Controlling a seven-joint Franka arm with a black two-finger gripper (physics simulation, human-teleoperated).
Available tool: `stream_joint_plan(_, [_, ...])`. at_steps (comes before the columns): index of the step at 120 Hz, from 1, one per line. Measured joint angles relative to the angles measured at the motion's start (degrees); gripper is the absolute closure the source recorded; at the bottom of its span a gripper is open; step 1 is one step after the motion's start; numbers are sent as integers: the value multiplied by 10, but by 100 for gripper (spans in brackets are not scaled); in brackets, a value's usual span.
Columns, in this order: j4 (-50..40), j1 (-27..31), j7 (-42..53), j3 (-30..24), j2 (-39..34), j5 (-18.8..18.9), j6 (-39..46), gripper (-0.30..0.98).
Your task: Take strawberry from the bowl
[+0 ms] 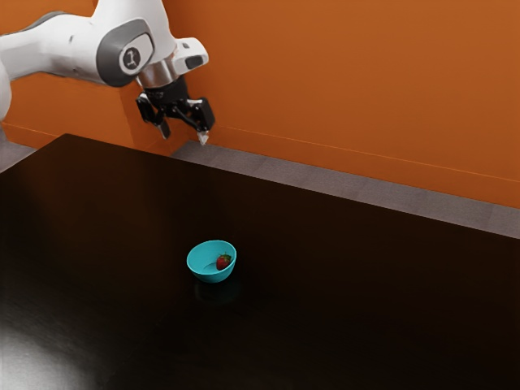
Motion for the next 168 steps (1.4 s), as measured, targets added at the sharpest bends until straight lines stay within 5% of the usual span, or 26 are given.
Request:
stream_joint_plan(37, [-35,-1,0,2,65,13,-15,1])
stream_joint_plan(93, [-127,3,32,-5,113,-65,25,26])
stream_joint_plan(129, [-127,3,58,-14,154,-86,68,31])
stream_joint_plan(168, [-118,9,115,-16,206,-156,130,33])
